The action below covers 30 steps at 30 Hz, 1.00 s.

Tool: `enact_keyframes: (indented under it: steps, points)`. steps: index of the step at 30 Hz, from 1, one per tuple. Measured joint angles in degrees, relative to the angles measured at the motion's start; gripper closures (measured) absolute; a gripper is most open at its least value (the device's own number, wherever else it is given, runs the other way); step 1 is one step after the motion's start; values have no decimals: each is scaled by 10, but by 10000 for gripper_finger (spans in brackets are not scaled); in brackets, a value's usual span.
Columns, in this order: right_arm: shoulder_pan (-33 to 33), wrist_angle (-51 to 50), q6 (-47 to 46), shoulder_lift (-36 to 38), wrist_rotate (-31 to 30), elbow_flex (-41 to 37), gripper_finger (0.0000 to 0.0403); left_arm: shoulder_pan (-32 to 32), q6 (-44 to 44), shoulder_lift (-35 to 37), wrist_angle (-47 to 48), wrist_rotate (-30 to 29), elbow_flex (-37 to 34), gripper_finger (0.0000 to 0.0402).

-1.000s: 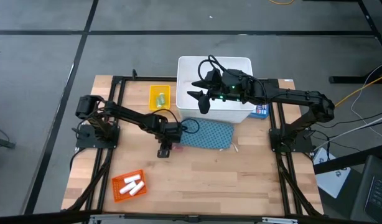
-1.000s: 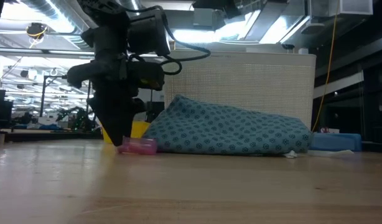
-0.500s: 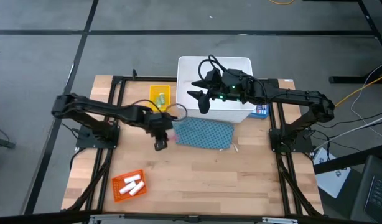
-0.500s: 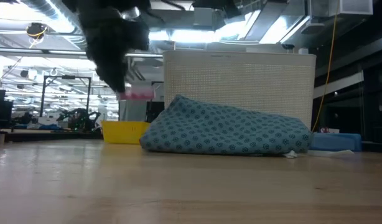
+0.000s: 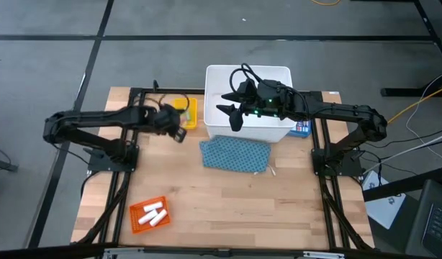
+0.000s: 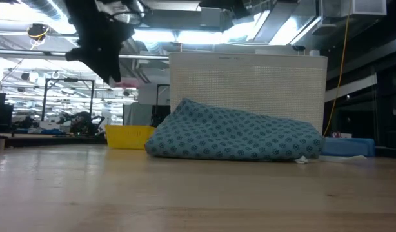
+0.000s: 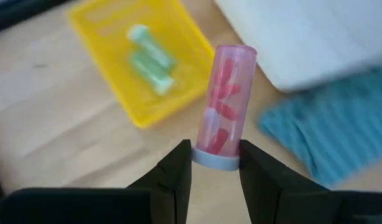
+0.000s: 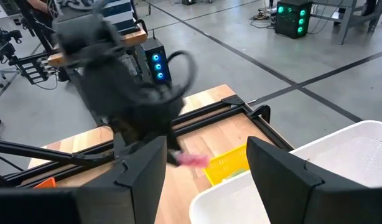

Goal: Pick & place medical supplies in basket/bin
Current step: Put the pink bottle into the yellow bin, then put the blue gown into the white bin

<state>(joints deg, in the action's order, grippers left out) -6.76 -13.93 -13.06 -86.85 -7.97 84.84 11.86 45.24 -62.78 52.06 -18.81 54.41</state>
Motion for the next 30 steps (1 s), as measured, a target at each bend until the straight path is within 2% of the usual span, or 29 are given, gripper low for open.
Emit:
enact_keyframes:
  steps: [3, 6, 10, 13, 20, 30]
  points:
    - [0, 2, 0, 0, 0, 0, 179, 67, -8, -12, 0, 6, 0, 295]
    - [0, 2, 0, 0, 0, 0, 179, 138, -37, -39, -9, 38, 0, 295]
    - [0, 2, 0, 0, 0, 0, 179, 215, -102, -90, -68, 105, 0, 295]
    - [0, 2, 0, 0, 0, 0, 179, 251, -126, -138, -120, 164, 0, 295]
    - [0, 2, -11, 0, 0, 0, 179, 264, -130, -217, -179, 209, 0, 282]
    - [0, -8, -7, 0, 0, 0, 179, 249, -141, -195, -211, 174, -1, 184]
